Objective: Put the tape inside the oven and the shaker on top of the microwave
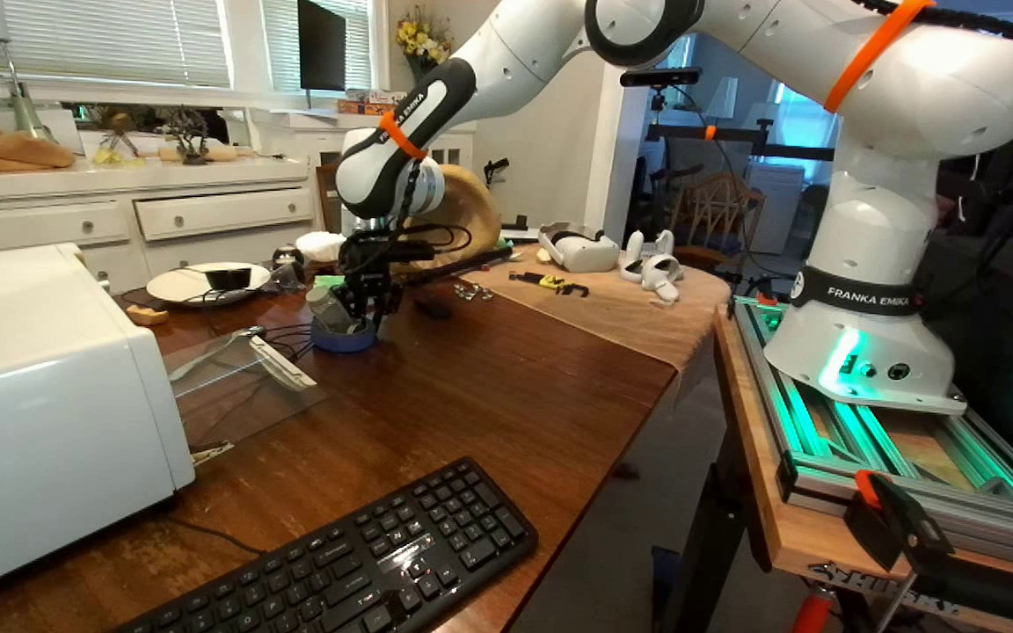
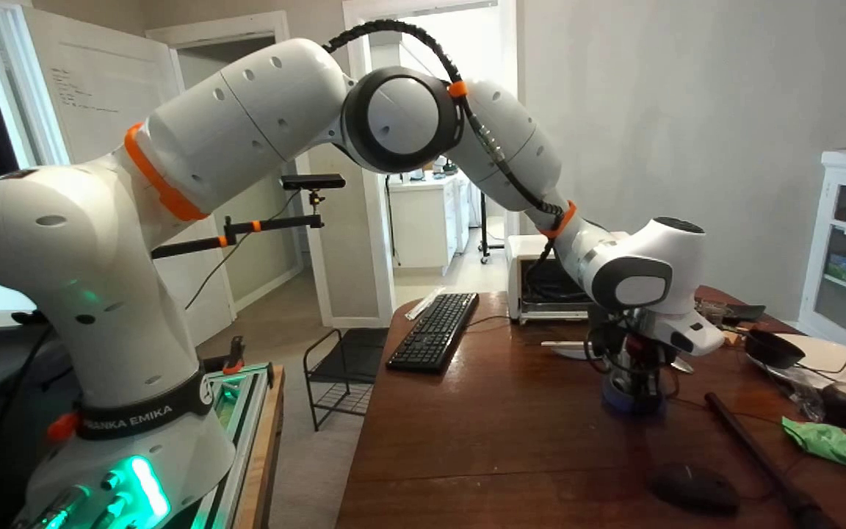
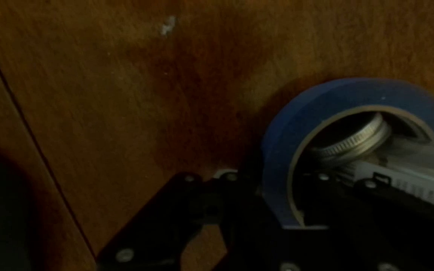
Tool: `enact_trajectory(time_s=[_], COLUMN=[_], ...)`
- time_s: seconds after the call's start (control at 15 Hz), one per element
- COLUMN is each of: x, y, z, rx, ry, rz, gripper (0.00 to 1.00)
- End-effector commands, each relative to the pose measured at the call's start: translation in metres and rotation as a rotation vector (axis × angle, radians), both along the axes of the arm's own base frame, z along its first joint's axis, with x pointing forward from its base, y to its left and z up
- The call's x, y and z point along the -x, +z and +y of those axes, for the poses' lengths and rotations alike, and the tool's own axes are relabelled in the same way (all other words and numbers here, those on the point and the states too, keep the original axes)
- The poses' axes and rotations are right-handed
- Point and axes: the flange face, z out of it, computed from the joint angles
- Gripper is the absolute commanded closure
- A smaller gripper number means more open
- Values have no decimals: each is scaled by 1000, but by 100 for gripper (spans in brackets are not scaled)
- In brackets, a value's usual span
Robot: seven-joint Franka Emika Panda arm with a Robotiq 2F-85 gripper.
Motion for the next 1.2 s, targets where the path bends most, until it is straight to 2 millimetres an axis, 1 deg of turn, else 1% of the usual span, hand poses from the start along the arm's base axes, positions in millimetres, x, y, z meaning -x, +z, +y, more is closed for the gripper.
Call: enact_trajectory(time_s=[0.0,0.27,0.47,0.87,1.13], x=[4,4,3,-3,-5], y=[6,12,21,56,71], z=[0,1,5,12,13], rx=[9,-10,-25,-56,-70], ry=[-11,-11,-8,-2,-7], rz=[48,51,34,-24,-38], gripper=[94,94,94,94,94])
